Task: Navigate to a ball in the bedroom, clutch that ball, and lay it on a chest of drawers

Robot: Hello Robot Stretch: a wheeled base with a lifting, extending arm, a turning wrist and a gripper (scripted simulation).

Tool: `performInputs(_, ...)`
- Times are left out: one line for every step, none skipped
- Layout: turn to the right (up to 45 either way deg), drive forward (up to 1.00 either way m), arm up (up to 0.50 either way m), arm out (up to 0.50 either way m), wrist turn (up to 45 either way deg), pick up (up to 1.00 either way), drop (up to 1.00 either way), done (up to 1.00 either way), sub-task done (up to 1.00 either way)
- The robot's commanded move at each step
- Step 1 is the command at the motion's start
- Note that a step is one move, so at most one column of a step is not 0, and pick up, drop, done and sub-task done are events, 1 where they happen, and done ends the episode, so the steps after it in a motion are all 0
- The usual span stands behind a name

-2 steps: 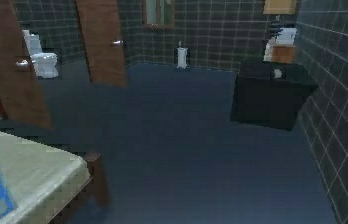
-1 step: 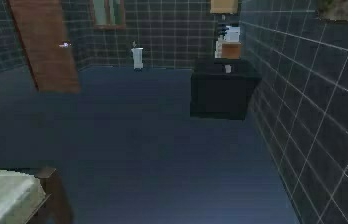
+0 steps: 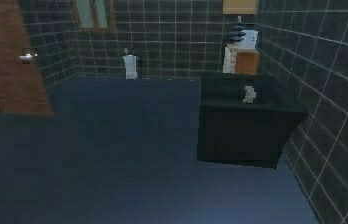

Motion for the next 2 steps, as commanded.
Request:
performInputs(6.0,0.0,0.0,0.0,0.0,0.0,0.0,0.0,0.0)
performInputs(0.0,0.2,0.0,0.0,0.0,0.0,0.0,0.0,0.0)
